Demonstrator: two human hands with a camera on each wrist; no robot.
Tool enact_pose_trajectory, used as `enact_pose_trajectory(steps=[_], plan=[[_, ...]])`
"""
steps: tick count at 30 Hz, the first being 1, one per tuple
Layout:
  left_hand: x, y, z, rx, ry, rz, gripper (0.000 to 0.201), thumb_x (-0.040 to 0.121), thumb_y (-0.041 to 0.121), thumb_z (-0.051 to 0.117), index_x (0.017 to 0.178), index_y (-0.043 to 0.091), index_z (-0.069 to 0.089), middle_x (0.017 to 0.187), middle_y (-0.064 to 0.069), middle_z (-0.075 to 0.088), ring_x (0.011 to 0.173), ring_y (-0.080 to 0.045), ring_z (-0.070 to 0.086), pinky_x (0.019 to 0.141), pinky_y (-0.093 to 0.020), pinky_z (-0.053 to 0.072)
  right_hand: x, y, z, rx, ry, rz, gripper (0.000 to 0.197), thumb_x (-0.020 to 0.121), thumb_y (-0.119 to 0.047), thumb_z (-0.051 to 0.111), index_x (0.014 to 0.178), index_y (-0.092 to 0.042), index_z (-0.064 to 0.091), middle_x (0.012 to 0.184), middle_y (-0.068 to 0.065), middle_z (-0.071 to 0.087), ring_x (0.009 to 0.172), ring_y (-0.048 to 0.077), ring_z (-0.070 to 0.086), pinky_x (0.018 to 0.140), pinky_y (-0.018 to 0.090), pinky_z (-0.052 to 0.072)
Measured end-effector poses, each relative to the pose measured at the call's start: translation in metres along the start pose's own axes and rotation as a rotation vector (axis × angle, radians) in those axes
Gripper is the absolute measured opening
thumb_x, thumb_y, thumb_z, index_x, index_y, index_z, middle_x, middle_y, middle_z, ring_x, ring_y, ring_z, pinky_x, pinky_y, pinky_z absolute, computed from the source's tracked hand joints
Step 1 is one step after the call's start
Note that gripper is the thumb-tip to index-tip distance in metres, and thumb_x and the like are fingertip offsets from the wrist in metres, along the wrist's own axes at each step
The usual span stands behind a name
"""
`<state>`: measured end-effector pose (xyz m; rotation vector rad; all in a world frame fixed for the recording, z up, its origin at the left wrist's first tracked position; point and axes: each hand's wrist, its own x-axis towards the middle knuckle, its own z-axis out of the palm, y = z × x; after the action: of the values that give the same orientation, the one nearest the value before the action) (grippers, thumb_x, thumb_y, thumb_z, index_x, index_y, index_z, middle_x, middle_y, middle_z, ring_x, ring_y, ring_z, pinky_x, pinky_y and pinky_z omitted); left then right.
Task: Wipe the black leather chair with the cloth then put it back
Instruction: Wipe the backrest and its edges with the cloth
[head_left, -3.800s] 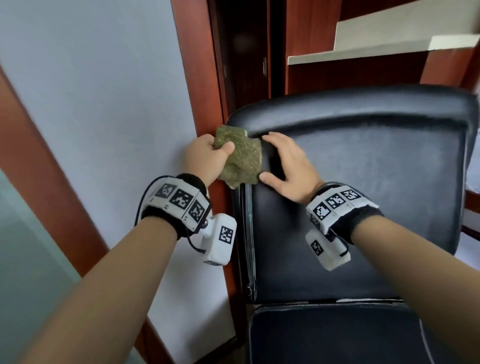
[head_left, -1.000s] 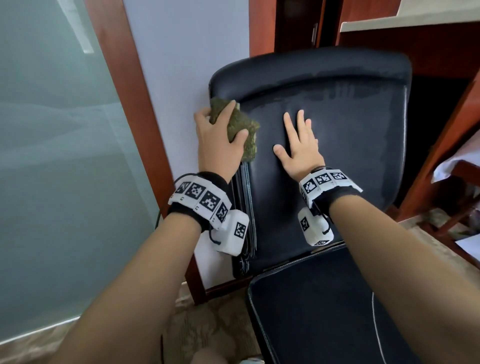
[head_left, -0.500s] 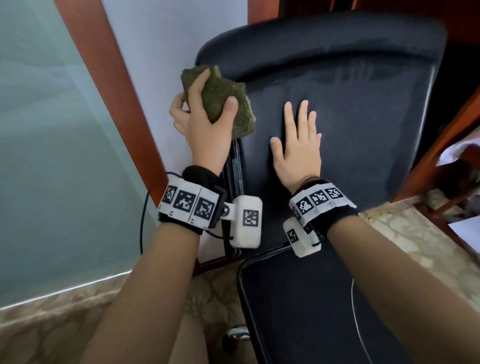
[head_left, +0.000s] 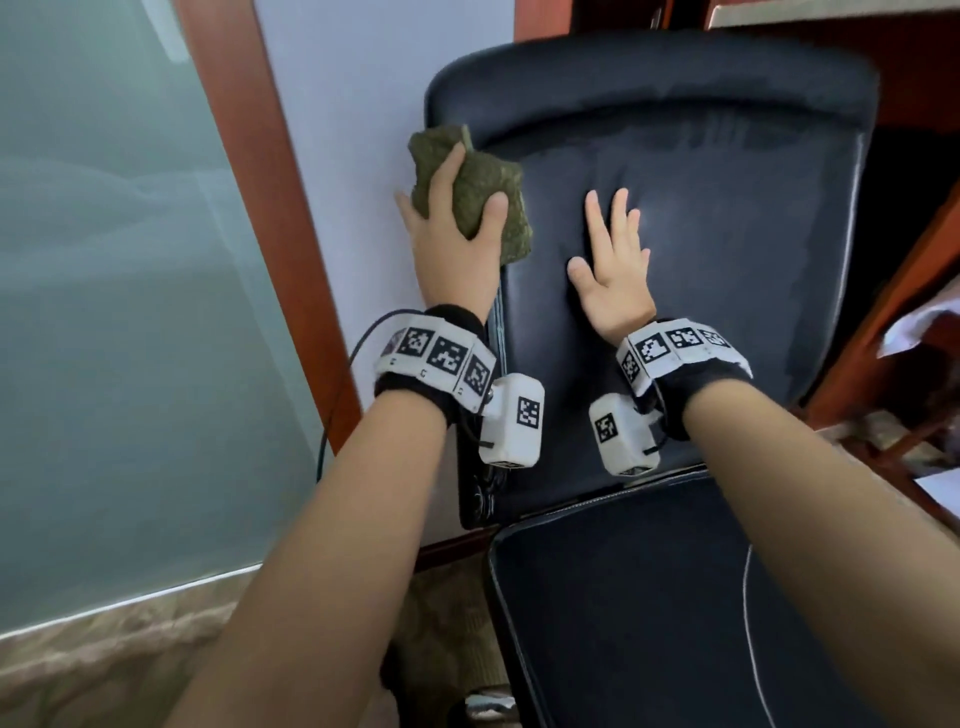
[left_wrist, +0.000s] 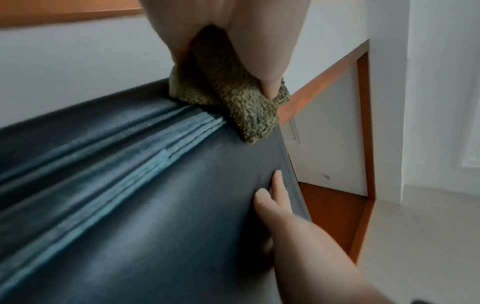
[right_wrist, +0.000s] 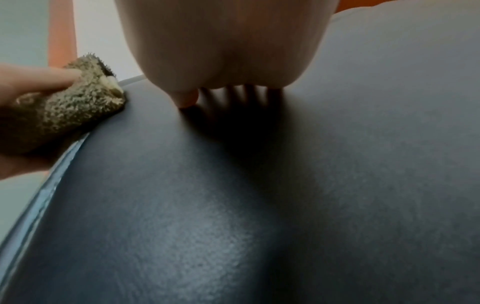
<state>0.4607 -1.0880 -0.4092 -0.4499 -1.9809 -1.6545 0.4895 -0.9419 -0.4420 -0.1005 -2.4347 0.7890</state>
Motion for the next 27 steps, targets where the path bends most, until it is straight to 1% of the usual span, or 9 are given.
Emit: enact_pose_trajectory(steps=[3,6,10,13,17,20,21,24,27], plan=[[-0.001,-0.013,-0.002,0.035,-0.013,0.065,0.05,0.09,0.03,0.057,0.137,0.03,0.042,0.15,-0.015,0.026,0.139,-0.028,0.025,0.097,-0.013,0.025,0.0,0.002,0.004,-0.026,0.018,0.0,0.063,0.096,-0.017,0.039,0.149,-0.024,0.005,0.156,0.004,-0.012,0.143,0.028,-0.013,0.111,0.051,-0.005],[-0.006,-0.029,-0.004,0.014,-0.061,0.115,0.049,0.086,0.035,0.056,0.134,0.031,0.046,0.144,-0.012,0.039,0.135,-0.027,0.035,0.107,-0.026,0.033,0.0,0.004,0.006,-0.046,0.048,0.009,0.062,0.097,-0.018,0.039,0.149,-0.023,0.006,0.157,0.004,-0.01,0.143,0.027,-0.011,0.112,0.05,-0.004],[-0.017,-0.04,-0.009,0.008,-0.057,0.168,0.045,0.087,0.027,0.06,0.13,0.02,0.05,0.133,-0.013,0.047,0.118,-0.019,0.047,0.096,-0.006,0.032,0.0,0.004,0.008,-0.097,0.062,0.007,0.061,0.097,-0.019,0.039,0.149,-0.021,0.006,0.157,0.007,-0.009,0.143,0.028,-0.009,0.112,0.05,-0.002],[0.0,-0.028,-0.011,0.062,-0.079,0.254,0.047,0.086,0.028,0.057,0.132,0.019,0.049,0.141,-0.019,0.038,0.131,-0.03,0.038,0.107,-0.024,0.03,0.0,0.005,0.007,-0.125,0.071,-0.001,0.061,0.098,-0.02,0.039,0.149,-0.021,0.006,0.157,0.007,-0.008,0.143,0.029,-0.008,0.112,0.049,0.0],[0.023,-0.007,-0.008,0.097,-0.108,0.291,0.046,0.09,0.023,0.056,0.135,0.023,0.046,0.153,-0.019,0.017,0.144,-0.03,0.01,0.105,-0.014,0.012,0.0,0.005,0.006,-0.128,0.085,-0.007,0.06,0.098,-0.022,0.04,0.149,-0.023,0.008,0.157,0.006,-0.006,0.143,0.029,-0.006,0.113,0.047,0.0],[0.015,-0.017,-0.004,0.042,-0.1,0.26,0.046,0.089,0.024,0.057,0.134,0.023,0.048,0.152,-0.022,0.018,0.144,-0.028,0.012,0.105,-0.007,0.011,-0.001,0.005,0.005,-0.143,0.089,0.002,0.06,0.098,-0.022,0.04,0.148,-0.024,0.008,0.157,0.006,-0.006,0.144,0.029,-0.005,0.113,0.046,0.001],[0.009,-0.023,-0.003,0.022,-0.092,0.239,0.046,0.089,0.026,0.057,0.134,0.024,0.048,0.151,-0.023,0.022,0.142,-0.029,0.017,0.108,-0.01,0.016,-0.001,0.005,0.005,-0.152,0.087,0.004,0.06,0.098,-0.022,0.04,0.148,-0.024,0.008,0.157,0.006,-0.006,0.144,0.029,-0.005,0.113,0.046,0.001],[-0.014,-0.042,0.0,-0.01,-0.084,0.165,0.049,0.086,0.033,0.056,0.134,0.026,0.048,0.145,-0.023,0.033,0.137,-0.032,0.03,0.109,-0.033,0.03,0.0,0.006,0.004,-0.171,0.08,0.006,0.06,0.098,-0.022,0.039,0.148,-0.024,0.007,0.157,0.005,-0.007,0.144,0.029,-0.005,0.113,0.046,0.001],[-0.028,-0.05,0.0,-0.013,-0.09,0.152,0.049,0.086,0.032,0.055,0.134,0.022,0.049,0.143,-0.023,0.037,0.136,-0.034,0.032,0.108,-0.039,0.032,0.0,0.008,0.005,-0.171,0.076,-0.005,0.061,0.098,-0.022,0.039,0.148,-0.024,0.006,0.157,0.005,-0.007,0.144,0.029,-0.005,0.113,0.046,0.001]])
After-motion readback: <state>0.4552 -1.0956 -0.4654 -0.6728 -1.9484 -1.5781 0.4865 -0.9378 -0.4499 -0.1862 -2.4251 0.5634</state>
